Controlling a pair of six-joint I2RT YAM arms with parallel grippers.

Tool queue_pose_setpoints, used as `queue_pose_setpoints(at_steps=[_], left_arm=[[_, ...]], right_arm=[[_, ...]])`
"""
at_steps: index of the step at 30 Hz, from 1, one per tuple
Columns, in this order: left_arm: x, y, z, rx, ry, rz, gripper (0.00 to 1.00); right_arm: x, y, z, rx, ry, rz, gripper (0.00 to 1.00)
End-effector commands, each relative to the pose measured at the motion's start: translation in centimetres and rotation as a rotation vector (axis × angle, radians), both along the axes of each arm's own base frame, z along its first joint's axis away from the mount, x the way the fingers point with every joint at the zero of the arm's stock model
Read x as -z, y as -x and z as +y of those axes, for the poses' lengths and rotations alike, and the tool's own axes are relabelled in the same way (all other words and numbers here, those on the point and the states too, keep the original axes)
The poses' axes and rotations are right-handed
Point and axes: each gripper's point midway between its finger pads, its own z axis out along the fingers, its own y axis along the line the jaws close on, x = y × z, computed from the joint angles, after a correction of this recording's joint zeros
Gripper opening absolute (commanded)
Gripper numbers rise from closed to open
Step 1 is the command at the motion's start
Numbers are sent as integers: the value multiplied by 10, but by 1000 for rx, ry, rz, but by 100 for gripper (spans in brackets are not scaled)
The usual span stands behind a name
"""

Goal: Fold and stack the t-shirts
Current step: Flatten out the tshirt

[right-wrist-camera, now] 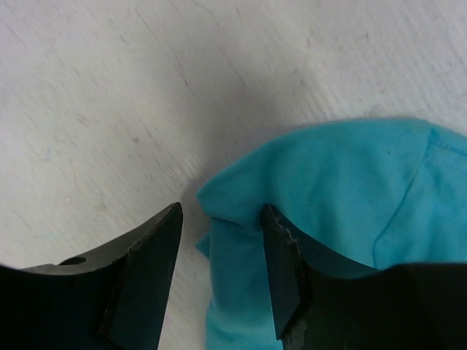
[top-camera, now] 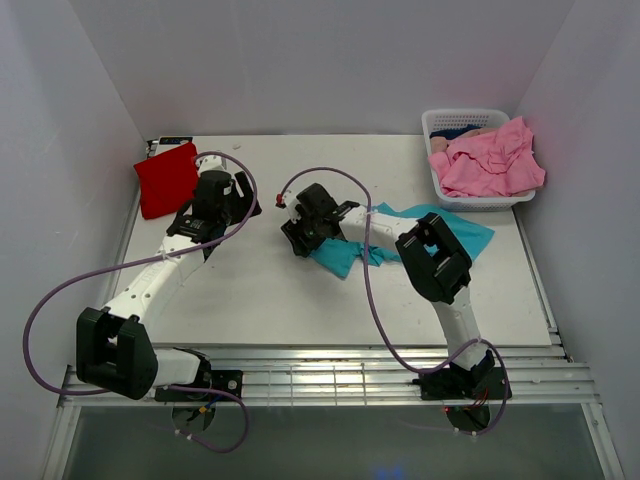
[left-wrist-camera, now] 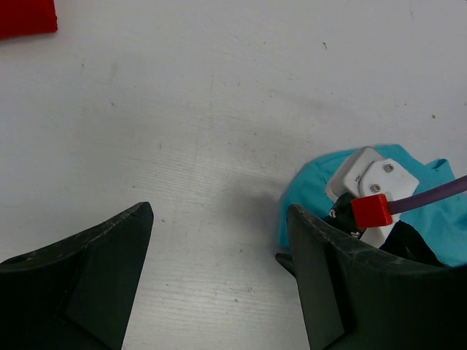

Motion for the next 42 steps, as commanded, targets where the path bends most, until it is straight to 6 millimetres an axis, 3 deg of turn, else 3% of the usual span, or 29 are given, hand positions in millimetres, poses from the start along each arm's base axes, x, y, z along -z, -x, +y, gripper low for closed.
queue_pose_setpoints(at_steps=[1,5,8,9,11,14,15,16,17,19,21,23,24,25,26,27,28,29,31,32,36,37,38,39,42], left_arm=[[-22,-1,0,4,13,-55,85],[-26,0,3,-4,12,-67,85],[-29,2,5,-10,9,-75,85],[-30,2,5,-12,10,-78,85],[-31,3,5,-10,11,-80,85],[-31,3,6,-13,7,-80,85],[-32,4,10,-32,3,-86,85],[-34,5,12,-42,-1,-92,85],[-35,5,16,-58,-8,-97,85],[-38,7,26,-110,-25,-108,85],[-47,10,35,-150,-28,-131,86],[-56,14,45,-192,-28,-159,86],[-58,15,49,-208,-26,-169,86],[-63,17,54,-230,-19,-190,86],[-65,19,57,-238,-16,-196,86],[-67,20,58,-246,-11,-207,86],[-67,21,60,-256,-3,-213,86],[-69,23,63,-269,0,-222,86],[-72,24,66,-280,9,-233,86],[-73,24,67,-282,10,-236,86],[-74,22,65,-270,21,-240,86],[-73,21,63,-262,24,-236,86],[-72,20,61,-250,27,-235,85],[-68,16,53,-212,37,-221,85],[-59,10,34,-113,54,-185,82]], right_arm=[[16,11,7,-34,37,6,54],[21,15,12,-37,71,-17,53],[28,15,10,-22,114,-37,28],[28,12,11,-16,123,-42,9],[28,9,14,-13,125,-46,8],[-2,-3,32,8,59,-92,8],[-44,-16,50,30,-20,-143,8],[-44,-16,50,30,-21,-143,8],[-78,-25,61,37,-75,-182,8],[-130,-41,65,81,-127,-271,8],[-210,-54,68,110,-219,-394,8],[-263,-59,64,140,-279,-482,8],[-299,-63,58,164,-319,-550,8],[-355,-56,43,192,-392,-635,8],[-353,-58,40,205,-382,-638,8],[-393,-51,26,227,-443,-705,8],[-409,-50,17,248,-461,-739,8],[-439,-43,-2,291,-495,-792,8],[-461,-41,-20,329,-507,-861,8],[-479,-38,-39,379,-508,-902,8],[-500,-42,-89,502,-454,-989,8],[-487,-51,-100,532,-406,-985,8],[-488,-51,-117,577,-386,-991,8],[-459,-58,-121,585,-327,-959,8],[-420,-67,-155,681,-263,-904,8]])
